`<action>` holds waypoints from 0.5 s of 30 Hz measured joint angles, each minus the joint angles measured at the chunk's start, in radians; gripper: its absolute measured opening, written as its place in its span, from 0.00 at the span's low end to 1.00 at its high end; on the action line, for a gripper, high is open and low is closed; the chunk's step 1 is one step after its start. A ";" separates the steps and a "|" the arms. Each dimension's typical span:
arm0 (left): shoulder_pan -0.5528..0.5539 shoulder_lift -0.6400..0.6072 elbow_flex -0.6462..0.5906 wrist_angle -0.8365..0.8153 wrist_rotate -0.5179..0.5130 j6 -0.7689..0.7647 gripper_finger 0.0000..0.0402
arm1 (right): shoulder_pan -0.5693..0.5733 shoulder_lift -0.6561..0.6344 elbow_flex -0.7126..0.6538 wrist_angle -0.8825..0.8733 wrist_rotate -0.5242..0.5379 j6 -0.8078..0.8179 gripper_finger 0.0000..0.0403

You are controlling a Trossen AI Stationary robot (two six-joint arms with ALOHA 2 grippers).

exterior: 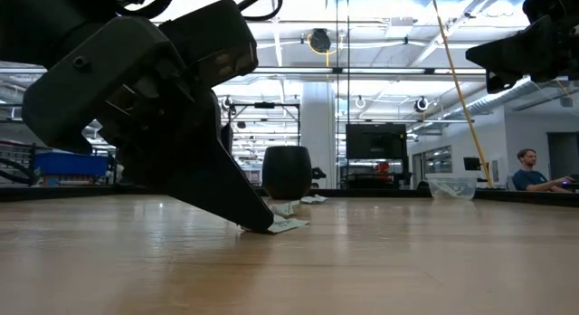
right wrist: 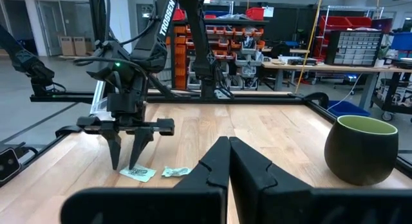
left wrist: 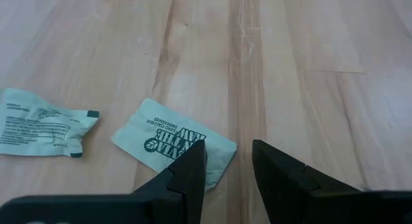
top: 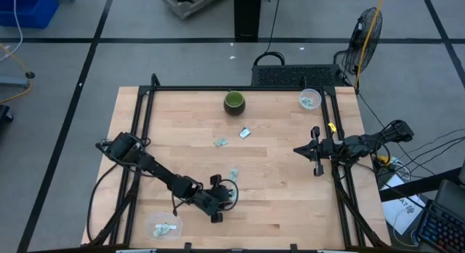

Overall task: Pick and place items into bin
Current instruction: Put the stevia packet into the bottom transparent bin

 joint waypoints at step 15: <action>0.000 0.000 -0.001 -0.018 -0.011 0.003 0.09 | 0.000 0.000 0.000 0.000 0.000 0.000 0.00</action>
